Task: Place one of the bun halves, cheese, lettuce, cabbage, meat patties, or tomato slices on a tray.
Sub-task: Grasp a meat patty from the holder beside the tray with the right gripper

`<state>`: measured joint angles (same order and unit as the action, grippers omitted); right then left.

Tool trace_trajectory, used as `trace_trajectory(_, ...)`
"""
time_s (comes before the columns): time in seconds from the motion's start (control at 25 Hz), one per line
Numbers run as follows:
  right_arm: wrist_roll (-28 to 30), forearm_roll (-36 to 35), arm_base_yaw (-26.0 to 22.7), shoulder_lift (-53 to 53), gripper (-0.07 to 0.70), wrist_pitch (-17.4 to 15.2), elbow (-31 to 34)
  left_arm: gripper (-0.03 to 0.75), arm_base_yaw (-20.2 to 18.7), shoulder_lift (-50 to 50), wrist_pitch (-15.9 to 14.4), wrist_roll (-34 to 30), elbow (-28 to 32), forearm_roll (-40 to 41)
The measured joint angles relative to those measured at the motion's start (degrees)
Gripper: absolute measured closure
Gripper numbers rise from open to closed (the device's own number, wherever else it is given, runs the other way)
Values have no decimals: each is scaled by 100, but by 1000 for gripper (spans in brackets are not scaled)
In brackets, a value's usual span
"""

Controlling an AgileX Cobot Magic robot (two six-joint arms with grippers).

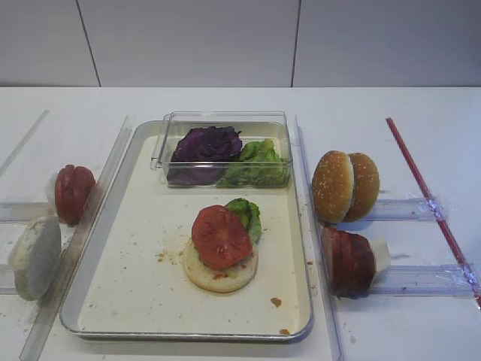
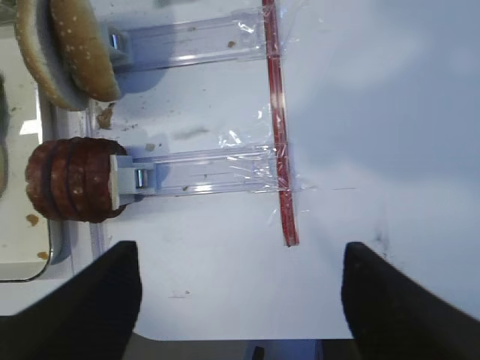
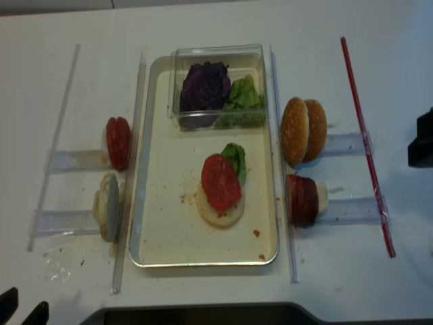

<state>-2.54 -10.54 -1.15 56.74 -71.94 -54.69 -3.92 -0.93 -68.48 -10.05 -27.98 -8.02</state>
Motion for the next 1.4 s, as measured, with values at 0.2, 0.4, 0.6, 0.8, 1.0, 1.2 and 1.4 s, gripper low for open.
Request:
trace_trajectory(0.2, -154, -112, 245, 20, 60, 0, 0, 412, 0, 0, 0, 0, 0, 0)
trace_trajectory(0.4, -570, -22, 876, 108, 60, 0, 0, 417, 0, 0, 9, 0, 0, 0)
trace_trajectory(0.6, -1123, 187, 1669, 425, 60, 33, 0, 421, 0, 0, 12, 0, 0, 0)
trace_trajectory(0.8, -1628, 329, 2450, 852, 60, 192, 0, 423, 0, 0, 12, 0, 0, 0)
trace_trajectory(1.0, -2002, 471, 3060, 1335, 60, 499, -254, 426, 0, 0, 12, 0, 0, 0)
trace_trajectory(1.2, -2294, 696, 3563, 1948, 60, 608, -763, 428, 0, 0, 12, 0, 0, 0)
trace_trajectory(1.4, -2412, 784, 3875, 2498, 60, 734, -1147, 428, 0, 0, 21, 0, 0, 0)
